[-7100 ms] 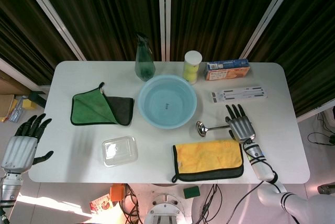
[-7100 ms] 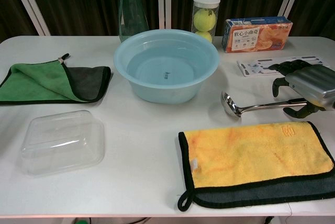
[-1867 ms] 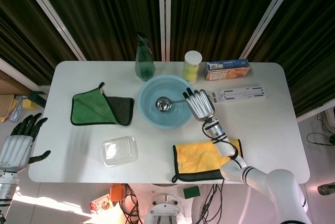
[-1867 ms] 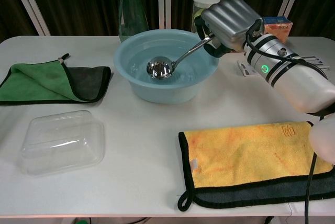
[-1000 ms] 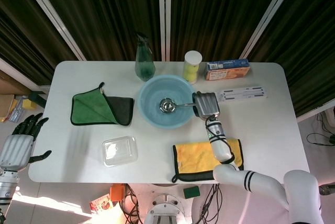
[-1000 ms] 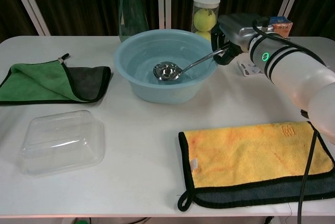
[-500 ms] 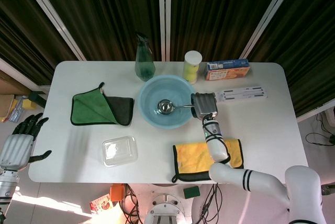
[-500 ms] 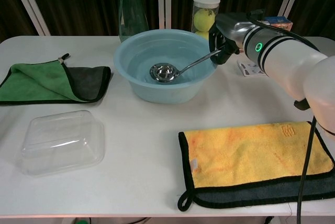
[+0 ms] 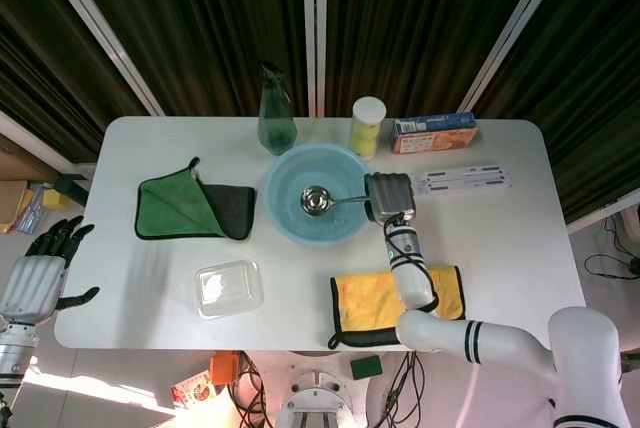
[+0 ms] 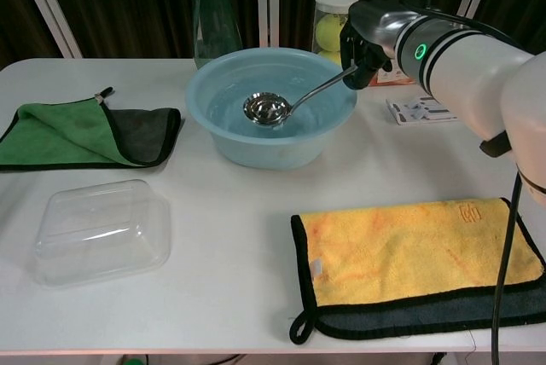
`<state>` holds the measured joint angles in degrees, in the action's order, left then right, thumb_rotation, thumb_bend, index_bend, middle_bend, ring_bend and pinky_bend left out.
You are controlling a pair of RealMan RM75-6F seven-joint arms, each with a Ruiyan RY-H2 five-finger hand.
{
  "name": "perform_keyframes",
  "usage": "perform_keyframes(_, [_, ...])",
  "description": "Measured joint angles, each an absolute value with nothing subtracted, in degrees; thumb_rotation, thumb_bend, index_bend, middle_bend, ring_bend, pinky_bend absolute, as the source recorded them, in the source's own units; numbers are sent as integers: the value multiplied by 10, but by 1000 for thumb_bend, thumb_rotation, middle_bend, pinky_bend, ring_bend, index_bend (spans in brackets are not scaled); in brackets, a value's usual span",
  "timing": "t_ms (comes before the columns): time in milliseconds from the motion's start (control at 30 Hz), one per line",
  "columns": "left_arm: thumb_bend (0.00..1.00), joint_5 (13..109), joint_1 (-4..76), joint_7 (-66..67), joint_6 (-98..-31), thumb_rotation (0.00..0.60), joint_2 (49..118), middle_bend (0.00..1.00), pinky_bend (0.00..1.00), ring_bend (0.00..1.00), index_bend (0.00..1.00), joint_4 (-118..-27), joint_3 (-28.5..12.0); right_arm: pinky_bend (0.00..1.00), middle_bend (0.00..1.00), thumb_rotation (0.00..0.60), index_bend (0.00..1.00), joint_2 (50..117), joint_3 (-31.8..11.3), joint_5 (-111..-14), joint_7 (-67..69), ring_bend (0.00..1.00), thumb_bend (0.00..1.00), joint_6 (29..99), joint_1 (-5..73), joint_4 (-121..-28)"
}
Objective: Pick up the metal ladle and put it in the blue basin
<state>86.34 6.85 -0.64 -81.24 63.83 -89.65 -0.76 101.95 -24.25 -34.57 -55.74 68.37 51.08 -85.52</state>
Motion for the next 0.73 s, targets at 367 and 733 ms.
perform_keyframes(367, [93, 857, 71, -4, -806, 600, 640, 50, 167, 39, 124, -895, -8, 897, 475, 600, 1000, 993, -261, -286, -583, 754, 622, 712, 535, -907])
perform_keyframes(733, [93, 852, 72, -3, -803, 600, 641, 50, 167, 39, 124, -894, -10, 898, 475, 600, 1000, 957, -300, -194, -602, 754, 647, 741, 568, -962])
